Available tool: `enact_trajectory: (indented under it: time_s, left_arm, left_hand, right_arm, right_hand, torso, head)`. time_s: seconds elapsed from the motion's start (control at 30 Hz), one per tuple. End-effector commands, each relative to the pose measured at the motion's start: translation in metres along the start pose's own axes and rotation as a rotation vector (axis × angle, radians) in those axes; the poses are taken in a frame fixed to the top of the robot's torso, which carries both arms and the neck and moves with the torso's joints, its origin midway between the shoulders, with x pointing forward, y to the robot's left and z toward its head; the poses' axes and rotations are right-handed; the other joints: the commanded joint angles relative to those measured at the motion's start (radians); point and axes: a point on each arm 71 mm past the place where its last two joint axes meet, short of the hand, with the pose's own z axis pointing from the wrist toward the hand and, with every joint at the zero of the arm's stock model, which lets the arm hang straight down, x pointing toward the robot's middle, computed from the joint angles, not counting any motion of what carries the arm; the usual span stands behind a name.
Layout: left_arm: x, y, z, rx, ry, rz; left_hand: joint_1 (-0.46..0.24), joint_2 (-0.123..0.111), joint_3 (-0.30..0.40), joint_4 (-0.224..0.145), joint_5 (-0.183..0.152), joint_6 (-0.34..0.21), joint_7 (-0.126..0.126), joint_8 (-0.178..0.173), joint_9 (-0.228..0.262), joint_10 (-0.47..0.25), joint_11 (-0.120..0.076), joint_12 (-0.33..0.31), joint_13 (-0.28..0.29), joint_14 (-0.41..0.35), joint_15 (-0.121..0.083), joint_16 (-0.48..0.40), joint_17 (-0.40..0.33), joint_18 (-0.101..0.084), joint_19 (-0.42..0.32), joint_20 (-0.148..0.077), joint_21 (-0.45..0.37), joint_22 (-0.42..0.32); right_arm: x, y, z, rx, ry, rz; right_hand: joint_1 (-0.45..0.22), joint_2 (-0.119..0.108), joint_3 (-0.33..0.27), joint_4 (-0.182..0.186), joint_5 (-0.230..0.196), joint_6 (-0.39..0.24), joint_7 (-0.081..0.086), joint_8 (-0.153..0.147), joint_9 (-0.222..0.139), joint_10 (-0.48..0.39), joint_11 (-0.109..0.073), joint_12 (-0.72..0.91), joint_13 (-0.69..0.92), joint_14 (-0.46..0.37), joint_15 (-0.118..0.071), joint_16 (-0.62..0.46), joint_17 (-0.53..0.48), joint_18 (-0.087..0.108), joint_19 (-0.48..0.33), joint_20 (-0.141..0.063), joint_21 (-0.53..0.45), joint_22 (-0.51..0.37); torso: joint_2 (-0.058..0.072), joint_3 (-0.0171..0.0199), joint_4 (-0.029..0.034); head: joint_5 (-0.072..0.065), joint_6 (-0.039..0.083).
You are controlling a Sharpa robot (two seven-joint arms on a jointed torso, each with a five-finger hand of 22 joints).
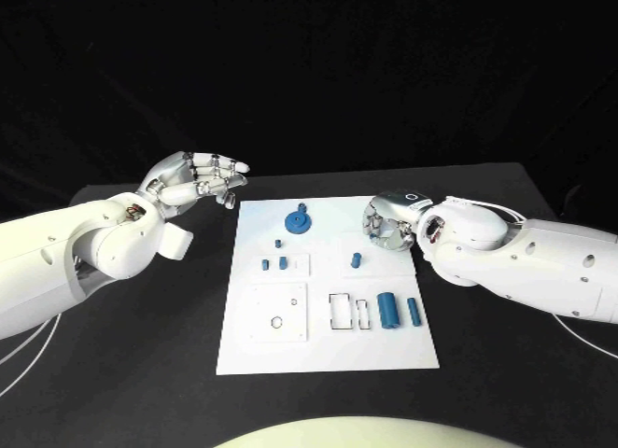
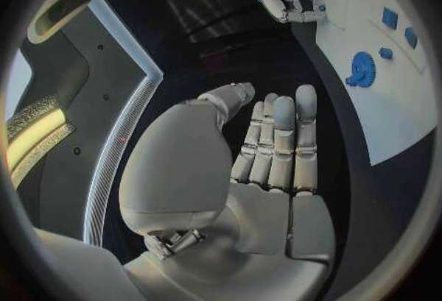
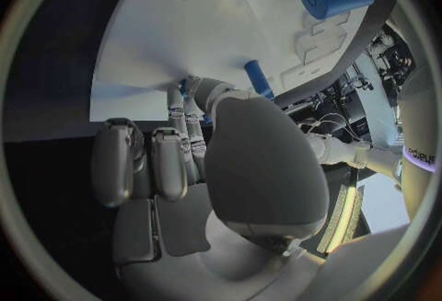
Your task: Assemble the parts on the task board
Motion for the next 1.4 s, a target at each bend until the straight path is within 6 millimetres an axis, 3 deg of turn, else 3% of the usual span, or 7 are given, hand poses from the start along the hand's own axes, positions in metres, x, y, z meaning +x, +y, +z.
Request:
enact_trajectory:
  time_s: [0.03,0.47,0.9,1.4]
  left_arm:
    - [0.001,-0.002,0.000,0.015,0.011,-0.013]
    - [0.000,-0.002,-0.001,0.013,0.007,-0.003]
    - [0.001,-0.002,-0.001,0.015,0.012,0.023]
    - [0.000,-0.002,-0.001,0.019,0.005,0.018]
  left_hand:
    - [-0.002,0.009,-0.003,-0.003,-0.001,-0.002,-0.001,0.004,0.000,-0.005,-0.005,0.005,0.001,-0.004,0.002,-0.005,-0.001,0.016,-0.001,0.004,-0.007,-0.001]
    - [0.000,0.011,-0.003,-0.005,-0.001,-0.001,-0.001,0.006,0.000,-0.006,-0.005,0.007,0.001,-0.005,0.001,-0.007,-0.002,0.016,0.000,0.004,-0.008,-0.002]
    - [0.004,0.013,-0.002,-0.007,0.002,-0.009,0.004,0.005,-0.002,-0.011,-0.002,0.009,0.001,-0.005,0.002,-0.010,-0.003,0.016,0.002,0.003,-0.010,-0.004]
    - [0.004,0.014,-0.002,-0.007,0.002,-0.010,0.005,0.005,-0.002,-0.012,-0.002,0.009,0.001,-0.005,0.002,-0.010,-0.003,0.015,0.002,0.003,-0.010,-0.005]
  right_arm:
    - [0.015,0.001,-0.001,0.012,0.086,-0.043]
    - [0.019,0.007,-0.003,0.025,0.073,-0.101]
    - [0.002,0.009,-0.011,0.019,-0.094,-0.079]
    - [-0.018,0.012,-0.019,-0.003,-0.197,-0.022]
  right_hand:
    - [0.007,0.024,0.010,-0.014,0.011,0.012,0.000,0.004,0.004,0.028,-0.013,0.000,0.000,0.059,-0.010,0.008,0.002,-0.016,0.050,-0.008,0.010,0.193]
    - [0.007,0.028,0.029,-0.054,0.044,0.031,0.001,0.006,0.014,0.059,-0.017,-0.005,-0.003,0.057,-0.015,0.007,-0.003,-0.018,0.053,-0.012,0.022,0.199]
    - [0.002,0.027,0.042,-0.067,0.042,0.039,0.002,0.005,0.017,0.072,-0.017,-0.007,-0.003,0.056,-0.017,0.003,-0.011,-0.023,0.060,-0.012,0.052,0.208]
    - [-0.002,0.025,0.046,-0.071,0.040,0.043,0.001,0.005,0.018,0.077,-0.018,-0.007,-0.003,0.057,-0.018,0.005,-0.010,-0.024,0.061,-0.012,0.058,0.210]
  torso:
    - [0.000,0.0003,-0.0008]
    - [-0.002,-0.0011,-0.0002]
    - [-0.002,-0.0026,-0.0006]
    - [-0.002,-0.0013,-0.0006]
  head:
    - [-0.002,-0.004]
    - [-0.006,-0.005]
    - [-0.013,0.002]
    - [-0.017,0.012]
